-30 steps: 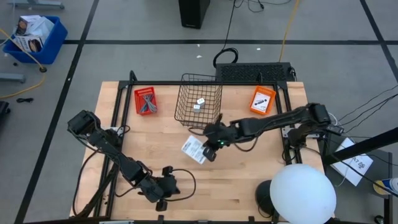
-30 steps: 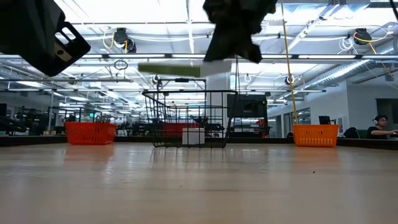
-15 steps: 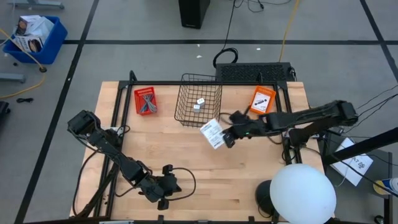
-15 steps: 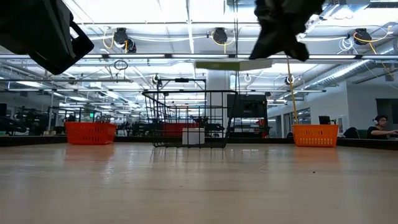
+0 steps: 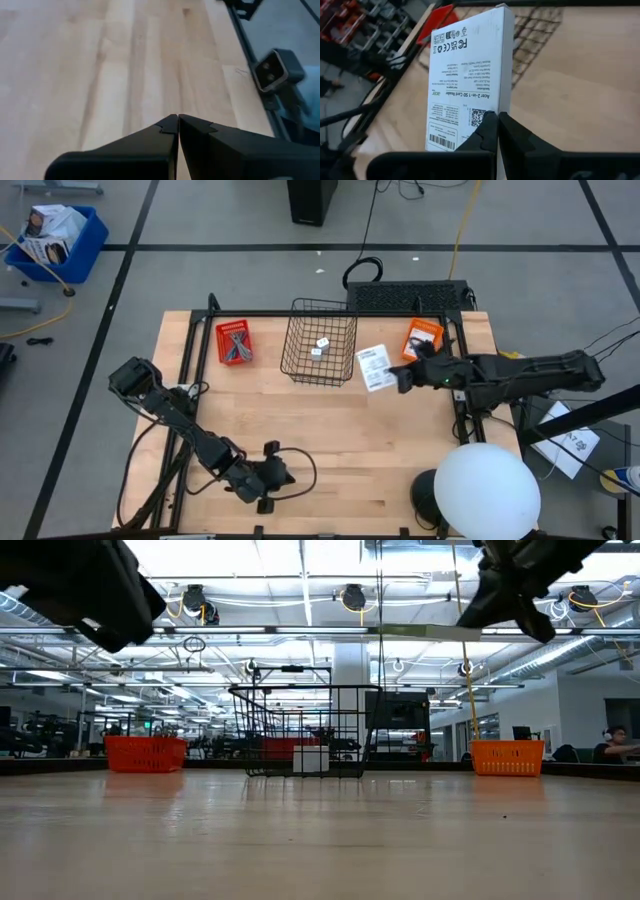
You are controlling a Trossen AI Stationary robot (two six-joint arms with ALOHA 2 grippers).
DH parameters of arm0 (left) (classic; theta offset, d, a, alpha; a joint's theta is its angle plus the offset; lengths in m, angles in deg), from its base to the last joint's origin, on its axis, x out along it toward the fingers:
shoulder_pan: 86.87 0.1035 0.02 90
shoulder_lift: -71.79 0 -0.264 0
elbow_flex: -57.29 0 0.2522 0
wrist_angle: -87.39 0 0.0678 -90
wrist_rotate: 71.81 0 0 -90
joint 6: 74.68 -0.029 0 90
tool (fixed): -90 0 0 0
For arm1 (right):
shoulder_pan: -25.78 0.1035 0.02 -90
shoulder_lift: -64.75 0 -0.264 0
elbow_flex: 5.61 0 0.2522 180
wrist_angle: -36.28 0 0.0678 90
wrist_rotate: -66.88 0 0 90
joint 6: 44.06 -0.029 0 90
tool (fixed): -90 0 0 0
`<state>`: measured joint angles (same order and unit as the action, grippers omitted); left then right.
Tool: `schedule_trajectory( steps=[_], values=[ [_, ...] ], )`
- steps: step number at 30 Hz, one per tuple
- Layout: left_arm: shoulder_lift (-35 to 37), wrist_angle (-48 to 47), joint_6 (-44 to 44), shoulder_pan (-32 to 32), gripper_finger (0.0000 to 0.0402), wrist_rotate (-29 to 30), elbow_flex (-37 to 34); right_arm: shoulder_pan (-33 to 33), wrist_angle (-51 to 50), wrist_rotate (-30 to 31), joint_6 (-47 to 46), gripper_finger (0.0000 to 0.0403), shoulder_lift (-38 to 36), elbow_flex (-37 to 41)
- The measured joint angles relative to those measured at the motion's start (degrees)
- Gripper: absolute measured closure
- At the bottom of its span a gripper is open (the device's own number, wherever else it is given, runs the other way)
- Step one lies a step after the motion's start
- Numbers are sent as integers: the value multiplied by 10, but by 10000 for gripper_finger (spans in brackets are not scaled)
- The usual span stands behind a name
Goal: Pick and place items into bin
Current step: Put the card reader box into the orange basket
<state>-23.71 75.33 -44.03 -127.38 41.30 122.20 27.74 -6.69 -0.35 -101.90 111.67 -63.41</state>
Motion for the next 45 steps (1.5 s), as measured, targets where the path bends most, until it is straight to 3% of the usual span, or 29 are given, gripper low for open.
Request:
schedule_trajectory(
  steps=[7,16,28,34,37,45],
  values=[
    [0,-1,-17,11,385,48,0,-49,-79,14,-24,402,-76,19],
    [0,-1,-25,69,385,32,0,-131,-196,45,-67,403,-148,19],
    [0,-1,-44,94,385,13,0,-261,-258,59,-92,403,-151,19],
    [0,-1,-65,94,385,13,0,-334,-248,54,-75,403,-131,26],
    [0,-1,-72,97,385,13,0,-377,-226,20,-57,403,-114,43],
    [0,-2,-96,97,385,13,0,-465,-65,-66,-12,403,-74,132]
  ],
)
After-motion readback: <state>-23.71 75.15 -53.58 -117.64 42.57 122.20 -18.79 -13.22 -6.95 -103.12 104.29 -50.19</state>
